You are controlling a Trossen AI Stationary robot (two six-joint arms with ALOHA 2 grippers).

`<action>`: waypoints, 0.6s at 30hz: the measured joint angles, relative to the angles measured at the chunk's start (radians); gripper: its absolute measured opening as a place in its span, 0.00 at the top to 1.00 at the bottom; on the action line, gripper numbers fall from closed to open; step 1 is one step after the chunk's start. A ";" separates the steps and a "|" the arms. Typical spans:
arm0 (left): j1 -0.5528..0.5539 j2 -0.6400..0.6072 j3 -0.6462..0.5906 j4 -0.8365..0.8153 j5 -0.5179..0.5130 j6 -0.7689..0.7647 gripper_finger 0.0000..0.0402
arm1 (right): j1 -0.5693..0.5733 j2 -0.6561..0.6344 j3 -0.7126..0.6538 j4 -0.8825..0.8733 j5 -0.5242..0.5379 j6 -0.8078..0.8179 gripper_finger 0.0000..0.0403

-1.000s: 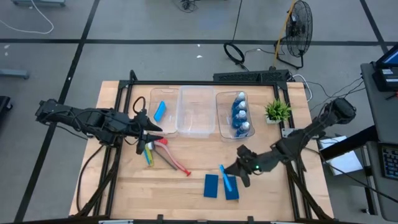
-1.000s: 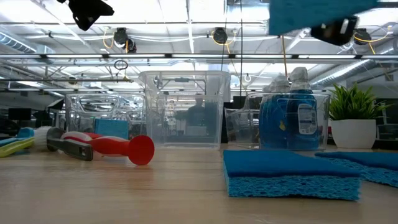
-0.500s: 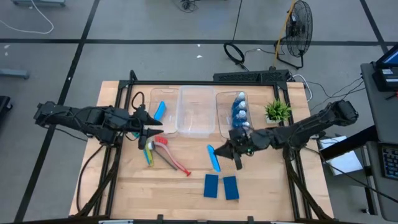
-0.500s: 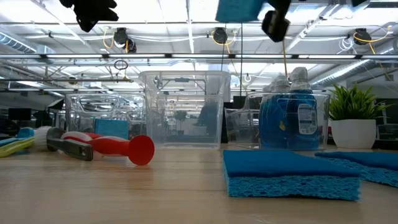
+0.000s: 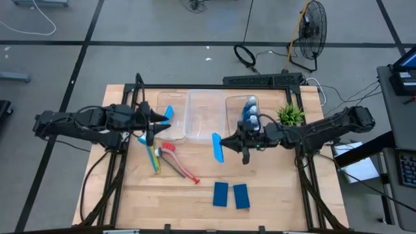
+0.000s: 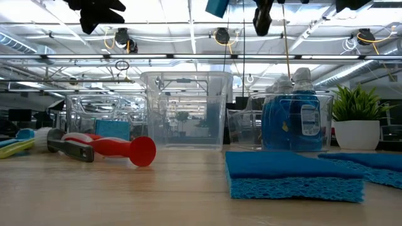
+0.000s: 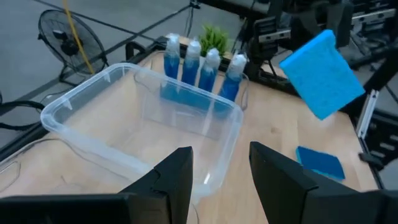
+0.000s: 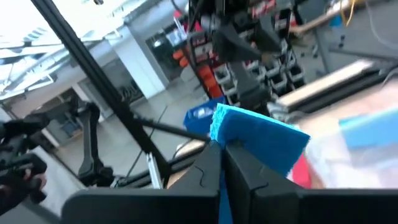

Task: Pick & Place Kitchen Sink Supplies
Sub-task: Put the blue sponge into the left transparent bin

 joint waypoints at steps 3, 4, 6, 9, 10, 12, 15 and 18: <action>0.016 0.002 0.000 0.015 0.003 -0.029 0.59 | -0.024 0.000 0.000 0.062 -0.025 -0.029 1.00; 0.020 0.002 0.000 0.014 0.002 -0.039 0.59 | -0.031 0.000 0.000 0.090 -0.029 -0.038 1.00; 0.025 0.002 0.000 0.015 0.002 -0.060 0.59 | -0.048 0.000 0.000 0.140 -0.052 -0.050 1.00; 0.031 0.002 0.000 0.029 0.014 -0.094 0.59 | -0.077 0.000 0.000 0.191 -0.080 -0.069 1.00; 0.034 0.003 0.000 0.044 0.033 -0.107 0.59 | -0.088 0.000 0.000 0.207 -0.086 -0.072 1.00; 0.039 0.008 0.000 0.079 0.079 -0.131 0.59 | -0.109 0.000 0.000 0.239 -0.109 -0.074 1.00; 0.040 0.017 0.000 0.131 0.143 -0.163 0.59 | -0.138 0.018 0.006 0.279 -0.150 -0.074 1.00; 0.040 0.034 0.000 0.176 0.189 -0.183 0.59 | -0.158 0.053 0.024 0.327 -0.200 -0.074 1.00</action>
